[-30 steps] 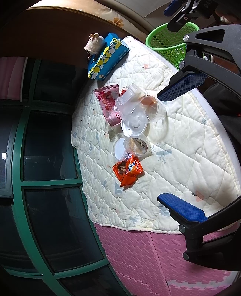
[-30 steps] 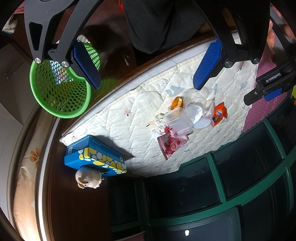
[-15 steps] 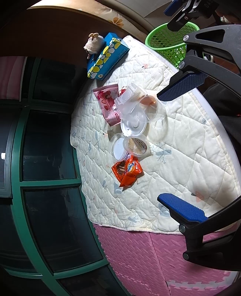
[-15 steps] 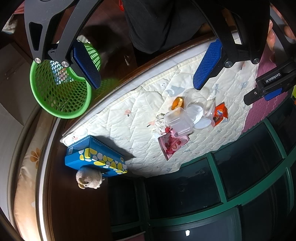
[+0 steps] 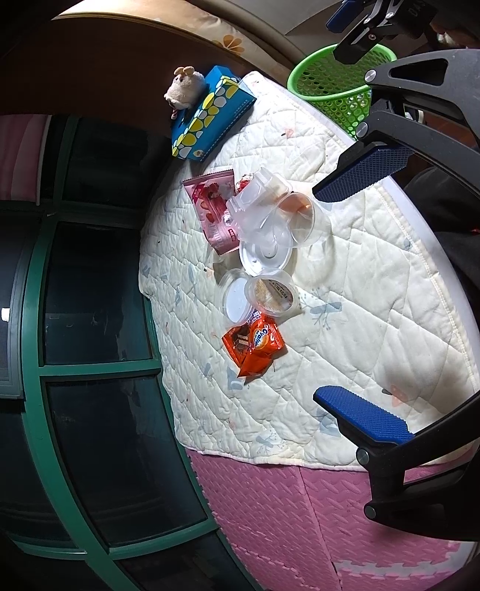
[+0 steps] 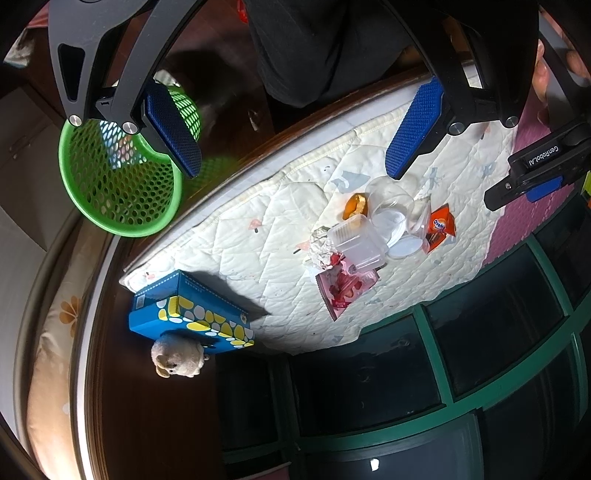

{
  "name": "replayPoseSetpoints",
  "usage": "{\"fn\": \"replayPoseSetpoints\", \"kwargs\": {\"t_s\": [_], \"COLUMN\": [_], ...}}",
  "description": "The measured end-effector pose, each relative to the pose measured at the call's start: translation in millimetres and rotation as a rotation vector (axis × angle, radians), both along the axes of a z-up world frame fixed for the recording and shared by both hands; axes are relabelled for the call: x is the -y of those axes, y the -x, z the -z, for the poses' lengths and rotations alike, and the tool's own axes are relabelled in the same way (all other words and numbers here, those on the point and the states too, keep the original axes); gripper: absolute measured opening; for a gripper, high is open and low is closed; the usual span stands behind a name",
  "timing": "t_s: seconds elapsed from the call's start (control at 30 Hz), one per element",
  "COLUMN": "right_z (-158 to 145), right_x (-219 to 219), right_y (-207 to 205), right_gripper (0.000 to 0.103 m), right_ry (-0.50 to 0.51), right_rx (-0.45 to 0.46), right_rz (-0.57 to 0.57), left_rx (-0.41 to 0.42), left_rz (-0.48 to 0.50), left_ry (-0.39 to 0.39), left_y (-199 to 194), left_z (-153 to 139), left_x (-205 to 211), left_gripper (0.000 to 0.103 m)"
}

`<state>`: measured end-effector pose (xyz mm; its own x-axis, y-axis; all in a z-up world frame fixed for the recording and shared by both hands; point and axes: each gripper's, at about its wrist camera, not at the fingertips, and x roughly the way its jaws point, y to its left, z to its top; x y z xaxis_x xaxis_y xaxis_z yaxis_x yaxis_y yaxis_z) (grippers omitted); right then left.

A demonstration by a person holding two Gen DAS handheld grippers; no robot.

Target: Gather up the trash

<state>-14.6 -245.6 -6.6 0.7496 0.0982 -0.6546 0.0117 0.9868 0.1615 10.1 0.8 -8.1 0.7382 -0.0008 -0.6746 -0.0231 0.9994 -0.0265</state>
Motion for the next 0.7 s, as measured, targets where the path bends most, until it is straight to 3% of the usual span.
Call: {"fn": "replayPoseSetpoints", "kwargs": {"t_s": [0.7], "right_z": [12], "right_x": [-14], "right_y": [-41], "right_gripper": [0.099], "right_ry": [0.003], "right_rx": [-0.037], "right_rz": [-0.095], "left_rx": [-0.017], "left_rz": [-0.01], "left_ry": [-0.018], "left_y": [-33], "left_z": [4], "left_x": [-19], "left_gripper": [0.096]}}
